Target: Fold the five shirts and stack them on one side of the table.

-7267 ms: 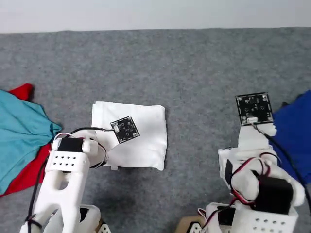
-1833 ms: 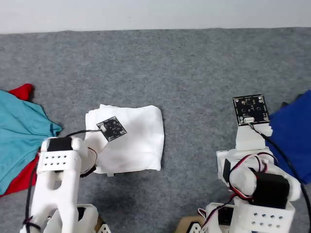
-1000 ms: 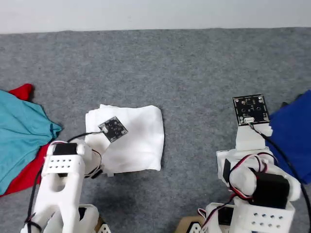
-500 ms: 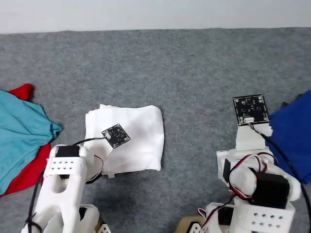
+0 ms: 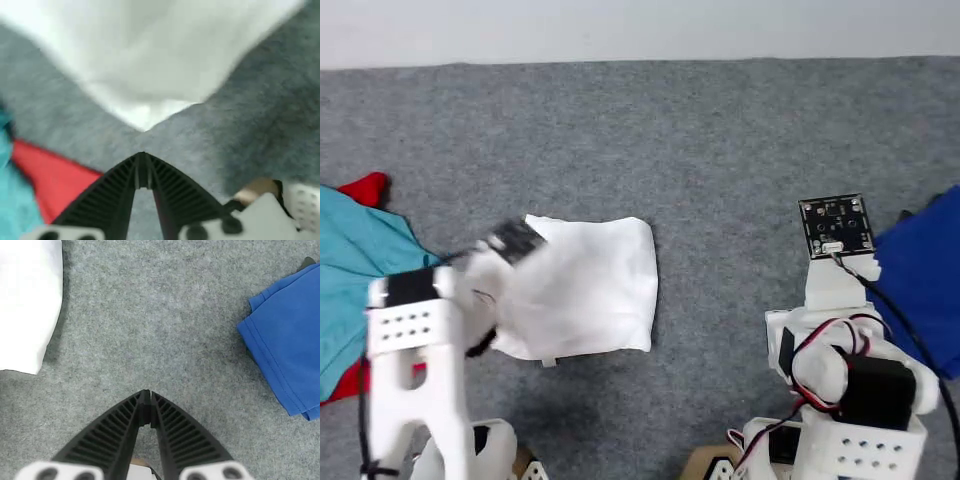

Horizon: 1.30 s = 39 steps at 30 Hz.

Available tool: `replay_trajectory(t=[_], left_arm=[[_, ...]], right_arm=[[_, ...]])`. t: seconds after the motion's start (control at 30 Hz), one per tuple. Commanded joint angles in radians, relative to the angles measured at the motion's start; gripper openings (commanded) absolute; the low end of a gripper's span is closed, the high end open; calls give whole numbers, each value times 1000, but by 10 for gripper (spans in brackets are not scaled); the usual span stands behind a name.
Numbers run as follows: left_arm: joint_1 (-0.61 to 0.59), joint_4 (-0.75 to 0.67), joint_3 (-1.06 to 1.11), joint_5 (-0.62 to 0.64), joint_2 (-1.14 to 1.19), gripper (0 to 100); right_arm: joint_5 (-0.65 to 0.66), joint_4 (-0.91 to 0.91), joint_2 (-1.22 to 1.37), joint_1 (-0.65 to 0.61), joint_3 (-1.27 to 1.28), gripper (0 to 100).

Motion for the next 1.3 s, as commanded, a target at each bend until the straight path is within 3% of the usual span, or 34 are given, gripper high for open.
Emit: replay_trajectory(t=[0.0, 0.2, 0.4, 0.57, 0.83, 1.27], left_arm=[[-100, 12, -151, 173, -25, 2], [-267, 12, -320, 493, -25, 2], [-430, 12, -367, 632, -26, 2], [-497, 12, -366, 654, -26, 2], [-502, 8, -361, 654, -26, 2], [-585, -109, -268, 646, -25, 2]], right_arm=[[-3, 2, 4, -28, -6, 11], [-11, -102, 186, -197, -12, 10], [-11, -255, 472, -360, -118, 9], [-11, -366, 710, -467, -241, 9], [-5, -526, 1076, -564, -486, 9], [-2, -556, 1592, -621, -928, 9]])
